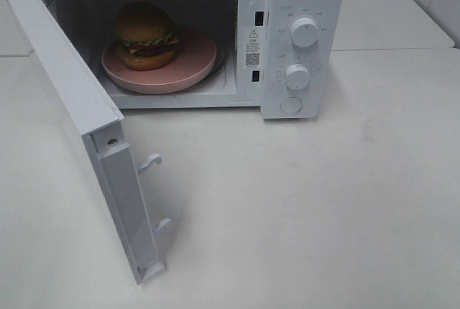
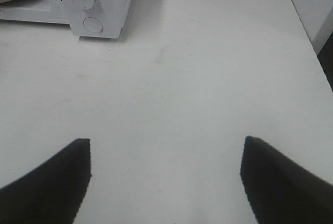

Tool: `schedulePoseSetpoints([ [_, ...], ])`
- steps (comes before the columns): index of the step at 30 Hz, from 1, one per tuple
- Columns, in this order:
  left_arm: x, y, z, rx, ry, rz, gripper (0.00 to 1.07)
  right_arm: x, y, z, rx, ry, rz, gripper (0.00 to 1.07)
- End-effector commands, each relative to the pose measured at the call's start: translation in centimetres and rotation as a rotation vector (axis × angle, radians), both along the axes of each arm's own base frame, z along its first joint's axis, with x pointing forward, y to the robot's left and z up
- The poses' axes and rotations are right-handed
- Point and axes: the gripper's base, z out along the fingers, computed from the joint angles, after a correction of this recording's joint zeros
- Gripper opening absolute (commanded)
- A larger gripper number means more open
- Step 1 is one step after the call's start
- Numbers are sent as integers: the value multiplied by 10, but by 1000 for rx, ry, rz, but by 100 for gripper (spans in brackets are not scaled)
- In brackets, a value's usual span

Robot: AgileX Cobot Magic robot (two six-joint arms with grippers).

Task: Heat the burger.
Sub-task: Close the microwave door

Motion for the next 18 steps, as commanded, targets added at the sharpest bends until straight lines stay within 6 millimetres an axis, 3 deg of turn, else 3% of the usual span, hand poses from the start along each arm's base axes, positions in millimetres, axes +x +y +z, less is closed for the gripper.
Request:
schedulePoseSetpoints([
  [1,-2,0,0,-2,-26,-6,100,-4,0,0,9,-31,-12,76],
  [10,1,0,0,-3,-13,-6,100,-4,0,0,9,-31,-12,76],
  [18,7,0,15,-11,-27,-4,98,-4,0,0,9,-31,-12,76],
])
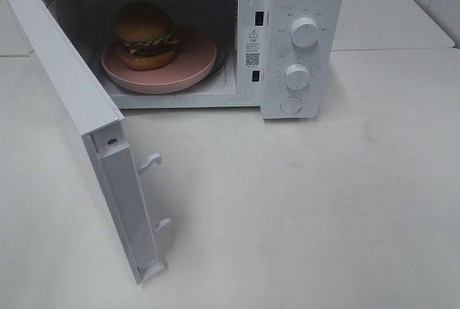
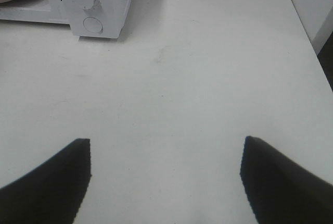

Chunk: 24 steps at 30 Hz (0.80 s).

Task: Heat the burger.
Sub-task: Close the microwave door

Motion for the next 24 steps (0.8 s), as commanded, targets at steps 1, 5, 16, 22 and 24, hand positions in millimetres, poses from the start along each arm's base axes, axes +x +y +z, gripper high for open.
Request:
schedulePoseSetpoints([
  [1,10,1,9,-6,-21,1,96,-4,0,0,9,-31,-12,76],
  [5,21,3,14,-7,-42,12,87,-4,0,0,9,-31,-12,76],
  [16,69,13,5,34,-74,72,18,-4,0,0,9,-31,-12,76],
  [22,85,15,-9,39,-84,86,0,-4,0,0,9,-31,-12,76],
  [24,94,17,-14,51,-125,94,0,-4,0,0,9,-31,-12,76],
])
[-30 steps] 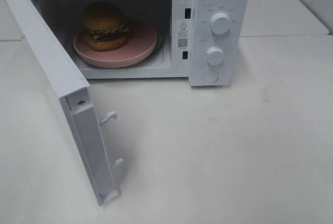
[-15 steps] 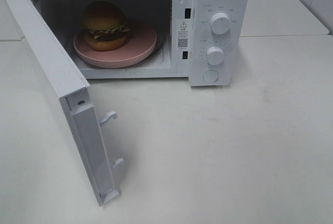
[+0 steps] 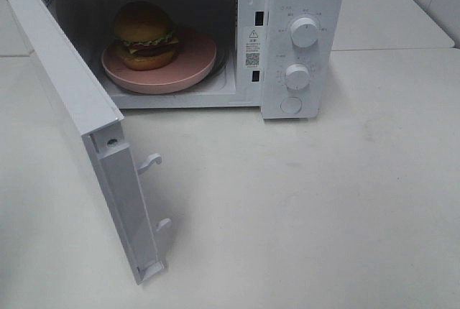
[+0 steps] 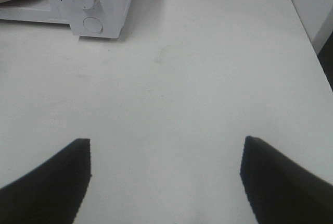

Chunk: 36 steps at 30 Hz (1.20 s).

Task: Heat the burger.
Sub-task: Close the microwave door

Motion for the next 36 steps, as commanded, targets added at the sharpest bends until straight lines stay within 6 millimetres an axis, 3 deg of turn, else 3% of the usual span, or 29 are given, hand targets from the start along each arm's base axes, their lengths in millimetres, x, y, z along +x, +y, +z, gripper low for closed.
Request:
schedulePoseSetpoints([
  [1,8,1,-2,17,-61,5,0,-4,0,0,9,-31,-12,76],
  [13,37,10,-19,100,-307,59,0,-4,0,0,9,-31,-12,76],
  [25,76,10,-39,157,-240,13,0,-4,0,0,9,-31,-12,76],
  [36,94,-1,-51,105,-236,-113,0,-4,0,0,9,-31,-12,76],
])
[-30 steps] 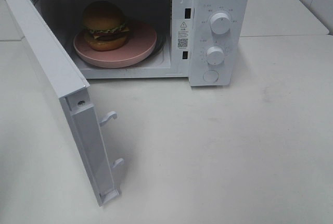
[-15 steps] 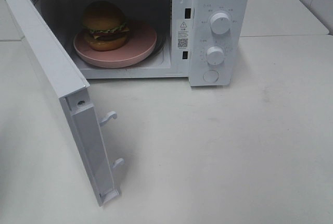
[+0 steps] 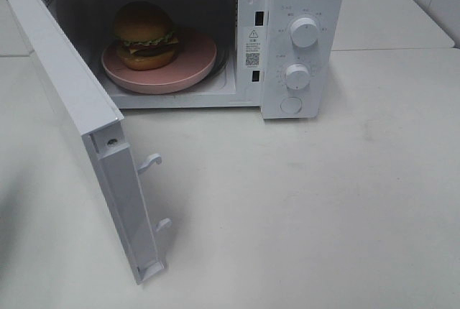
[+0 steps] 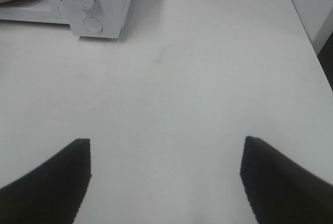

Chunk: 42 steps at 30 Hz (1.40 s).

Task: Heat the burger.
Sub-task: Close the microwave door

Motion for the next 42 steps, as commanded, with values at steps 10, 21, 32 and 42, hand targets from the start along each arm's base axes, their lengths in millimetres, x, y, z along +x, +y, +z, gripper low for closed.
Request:
schedulePoseSetpoints([
  [10,15,-39,-14,1,-23,-267,0,-4,0,0,9,-31,-12,76],
  [21,27,-68,-35,-93,-6,-364,0,-4,0,0,9,-31,-12,76],
  [32,34,-92,-60,-102,8,-389,0,-4,0,0,9,-31,-12,76],
  [42,46,-117,-71,-138,20,-355,0,-4,0,0,9,-31,-12,76],
])
